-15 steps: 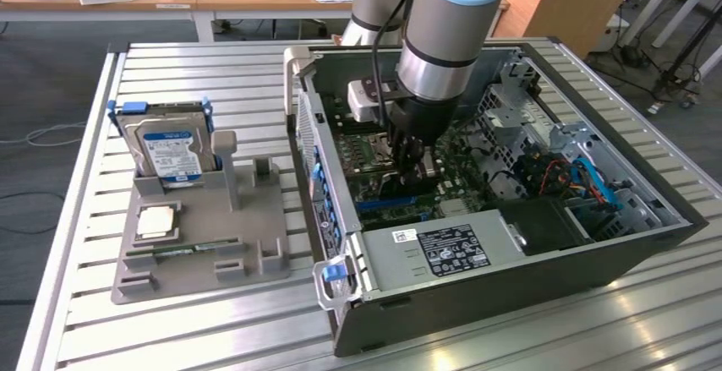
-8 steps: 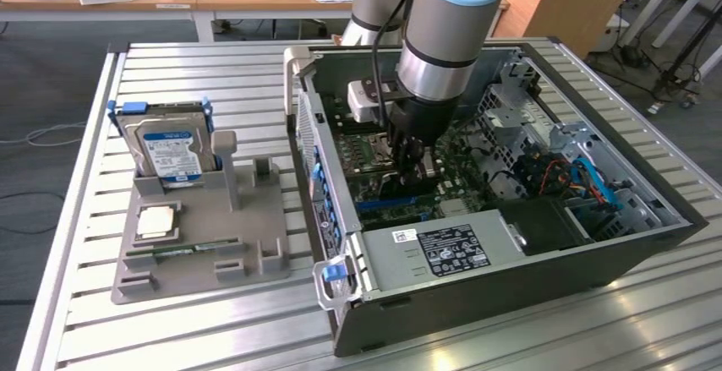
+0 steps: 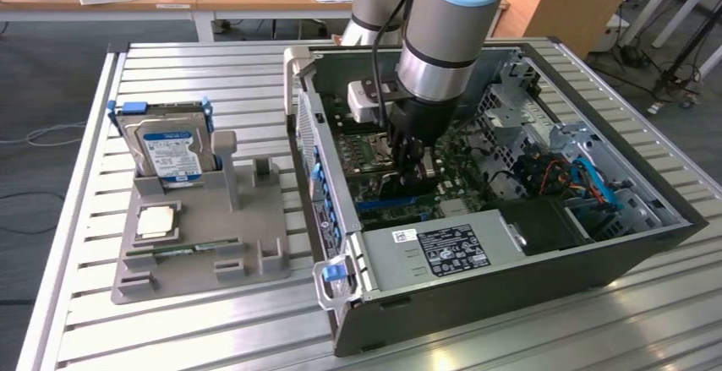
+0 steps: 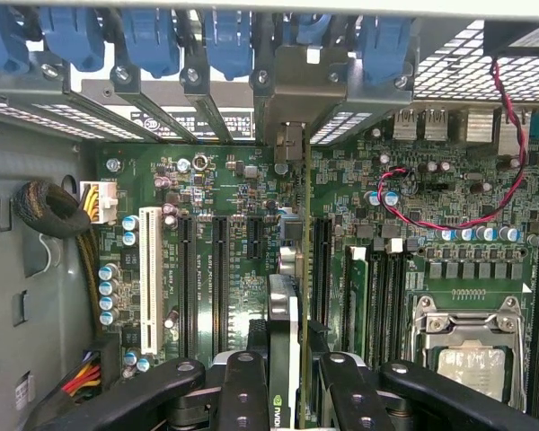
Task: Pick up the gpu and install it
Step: 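Pick up the gpu and move the gpu toward the slot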
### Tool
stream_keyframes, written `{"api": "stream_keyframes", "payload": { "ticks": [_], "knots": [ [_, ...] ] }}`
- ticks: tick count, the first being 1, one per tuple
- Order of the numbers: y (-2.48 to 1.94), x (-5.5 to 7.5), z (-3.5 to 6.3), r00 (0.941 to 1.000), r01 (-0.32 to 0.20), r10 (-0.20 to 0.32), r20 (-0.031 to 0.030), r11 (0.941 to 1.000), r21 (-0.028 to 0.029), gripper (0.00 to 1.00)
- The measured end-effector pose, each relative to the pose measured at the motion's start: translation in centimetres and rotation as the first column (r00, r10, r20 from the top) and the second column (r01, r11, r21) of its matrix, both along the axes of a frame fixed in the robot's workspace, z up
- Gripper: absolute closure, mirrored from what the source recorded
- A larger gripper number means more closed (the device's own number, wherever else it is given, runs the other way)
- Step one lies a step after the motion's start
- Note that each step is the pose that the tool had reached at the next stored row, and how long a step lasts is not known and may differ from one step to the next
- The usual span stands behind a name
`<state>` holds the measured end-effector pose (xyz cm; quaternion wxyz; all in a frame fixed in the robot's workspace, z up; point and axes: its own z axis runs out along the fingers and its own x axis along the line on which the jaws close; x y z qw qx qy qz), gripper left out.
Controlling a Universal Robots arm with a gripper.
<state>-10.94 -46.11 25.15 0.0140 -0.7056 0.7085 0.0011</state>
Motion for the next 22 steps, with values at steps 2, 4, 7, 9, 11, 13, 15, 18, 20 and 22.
{"api": "stream_keyframes", "payload": {
  "ticks": [2, 4, 7, 9, 11, 13, 15, 18, 20, 22],
  "knots": [
    [0.00, 0.00, 0.00, 1.0000, 0.000, 0.000, 0.0000, 1.0000, 0.0001, 0.73],
    [0.00, 0.00, -0.02, 1.0000, 0.000, 0.000, 0.0000, 1.0000, 0.0000, 0.73],
    [0.00, 0.00, -0.10, 1.0000, 0.000, 0.000, 0.0000, 1.0000, 0.0000, 0.73],
    [0.00, 0.00, -0.11, 1.0000, 0.000, 0.000, 0.0000, 1.0000, 0.0000, 0.73],
    [0.00, 0.00, -0.14, 1.0000, 0.000, 0.000, 0.0000, 1.0000, -0.0001, 0.73],
    [0.00, 0.00, -0.16, 1.0000, 0.000, 0.000, 0.0000, 1.0000, 0.0000, 0.73],
    [0.00, 0.00, -0.16, 1.0000, 0.000, 0.000, 0.0000, 1.0000, 0.0000, 0.73],
    [0.00, 0.00, -0.17, 1.0000, 0.000, 0.000, 0.0000, 1.0000, 0.0000, 0.73],
    [0.00, 0.00, -0.19, 1.0000, 0.000, 0.000, 0.0000, 1.0000, -0.0001, 0.73],
    [0.00, 0.00, -0.19, 1.0000, 0.000, 0.000, 0.0000, 1.0000, 0.0000, 0.73]
  ]
}}
